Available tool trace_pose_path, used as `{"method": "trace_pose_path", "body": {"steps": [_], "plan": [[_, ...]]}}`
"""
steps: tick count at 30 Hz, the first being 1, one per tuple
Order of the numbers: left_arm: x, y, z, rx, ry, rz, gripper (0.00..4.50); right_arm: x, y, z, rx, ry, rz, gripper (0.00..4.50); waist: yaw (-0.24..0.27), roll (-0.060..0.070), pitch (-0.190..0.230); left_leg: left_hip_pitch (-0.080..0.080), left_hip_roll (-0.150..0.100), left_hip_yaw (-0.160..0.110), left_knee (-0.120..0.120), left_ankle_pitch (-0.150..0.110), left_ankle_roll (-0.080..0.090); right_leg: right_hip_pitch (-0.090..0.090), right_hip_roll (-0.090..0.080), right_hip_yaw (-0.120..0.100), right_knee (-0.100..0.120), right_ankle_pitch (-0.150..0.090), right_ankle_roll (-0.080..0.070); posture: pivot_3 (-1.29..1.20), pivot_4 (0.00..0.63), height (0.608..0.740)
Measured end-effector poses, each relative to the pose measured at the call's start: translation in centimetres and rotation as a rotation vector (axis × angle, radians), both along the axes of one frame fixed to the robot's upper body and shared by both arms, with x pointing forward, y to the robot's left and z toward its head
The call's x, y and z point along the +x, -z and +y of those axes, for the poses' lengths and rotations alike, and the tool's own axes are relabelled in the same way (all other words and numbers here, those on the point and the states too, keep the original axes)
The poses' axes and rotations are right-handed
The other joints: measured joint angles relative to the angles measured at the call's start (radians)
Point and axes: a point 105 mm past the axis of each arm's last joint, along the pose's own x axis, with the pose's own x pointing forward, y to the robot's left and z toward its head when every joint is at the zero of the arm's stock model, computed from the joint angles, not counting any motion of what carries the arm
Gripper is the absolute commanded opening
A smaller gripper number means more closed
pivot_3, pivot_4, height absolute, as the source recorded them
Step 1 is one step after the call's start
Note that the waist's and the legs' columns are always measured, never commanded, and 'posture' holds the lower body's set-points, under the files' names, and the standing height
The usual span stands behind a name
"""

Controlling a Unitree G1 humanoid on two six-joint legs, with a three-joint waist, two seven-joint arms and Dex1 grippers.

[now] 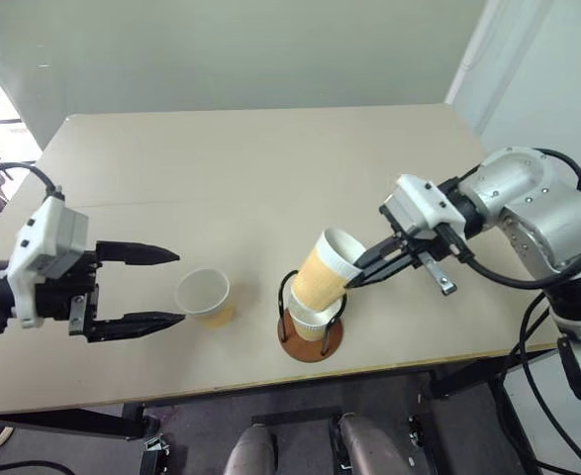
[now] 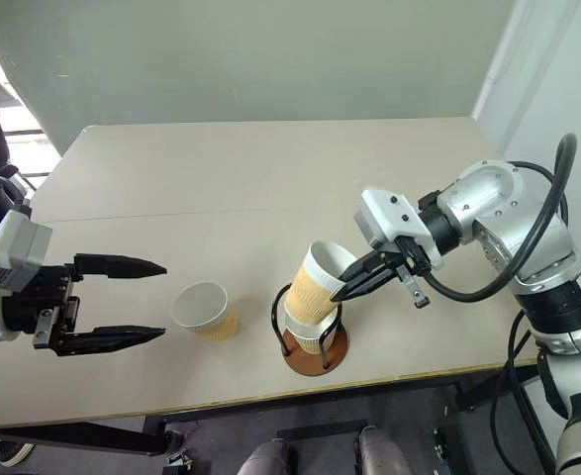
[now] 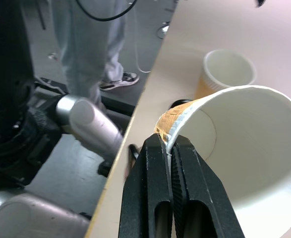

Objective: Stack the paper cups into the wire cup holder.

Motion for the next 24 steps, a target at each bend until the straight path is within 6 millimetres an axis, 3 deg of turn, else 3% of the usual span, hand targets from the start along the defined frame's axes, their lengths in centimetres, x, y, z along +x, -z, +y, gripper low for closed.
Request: {"method": "trace_pose_path", "body": {"steps": [10, 24], "plan": [[-0.1, 0.1, 0.1, 0.009, -0.011, 0.0, 4.5, 1.0, 1.7, 0.8, -0.069, -0.015, -0.117, 0.03, 0.0, 0.0, 0.0, 0.001, 0.001, -0.001, 0.0, 0.0, 0.0, 0.0, 0.001, 0.0, 0.001, 0.0, 0.0, 0.0, 0.15, 0.74], [-0.3, 0.0, 0.1, 0.016, -0.021, -0.012, 4.5, 0.8, 1.5, 0.9, -0.079, -0.062, -0.142, 0.03, 0.0, 0.0, 0.0, 0.001, 0.001, -0.001, 0.0, 0.0, 0.0, 0.0, 0.001, 0.0, 0.001, 0.0, 0.0, 0.0, 0.15, 0.74]]}}
